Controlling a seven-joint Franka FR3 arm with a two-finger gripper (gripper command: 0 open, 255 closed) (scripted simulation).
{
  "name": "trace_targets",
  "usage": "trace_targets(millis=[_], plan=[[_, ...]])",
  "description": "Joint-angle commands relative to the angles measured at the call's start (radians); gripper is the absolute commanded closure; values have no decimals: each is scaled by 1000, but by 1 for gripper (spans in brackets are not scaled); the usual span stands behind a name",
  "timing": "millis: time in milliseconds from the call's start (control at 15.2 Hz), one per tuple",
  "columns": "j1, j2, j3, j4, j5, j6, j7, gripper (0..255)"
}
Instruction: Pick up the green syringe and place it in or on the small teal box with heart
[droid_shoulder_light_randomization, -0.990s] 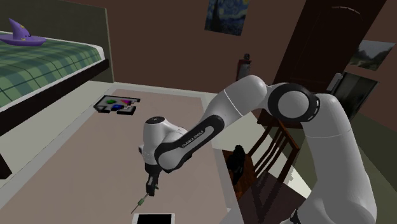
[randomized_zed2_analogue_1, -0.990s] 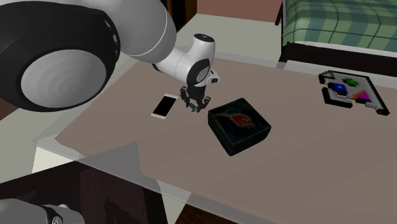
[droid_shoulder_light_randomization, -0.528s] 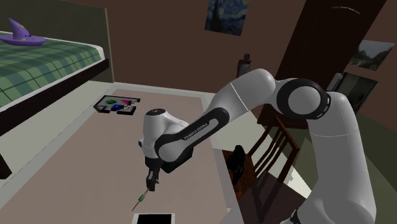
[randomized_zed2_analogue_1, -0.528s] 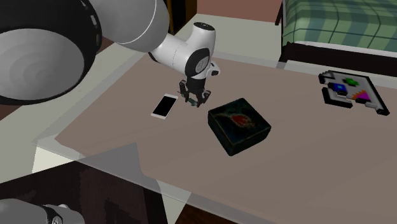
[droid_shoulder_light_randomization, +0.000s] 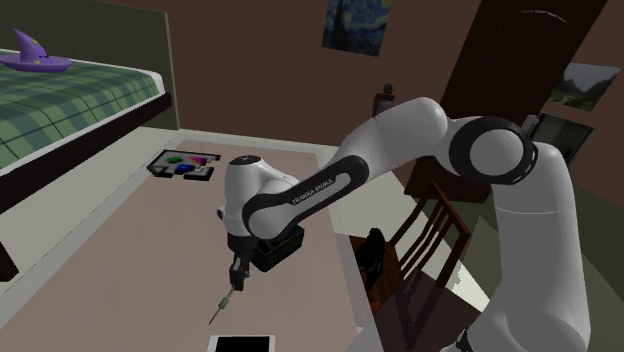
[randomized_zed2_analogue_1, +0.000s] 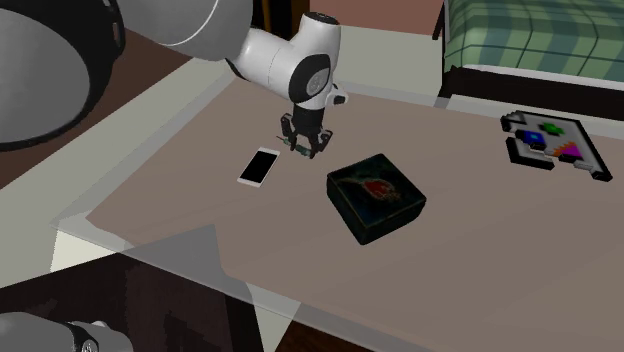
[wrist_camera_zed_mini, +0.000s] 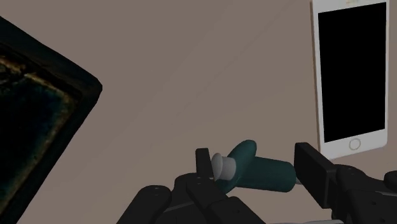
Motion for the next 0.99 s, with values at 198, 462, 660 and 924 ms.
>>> trace_targets(millis=[198, 462, 660, 924], plan=[[-12, -42, 16, 13, 22, -52, -9, 255], [-20, -73, 27, 25, 39, -93, -16, 255], [-26, -95, 34, 37, 51, -125, -20, 255], [-31, -119, 42, 52, 64, -161, -25, 255]])
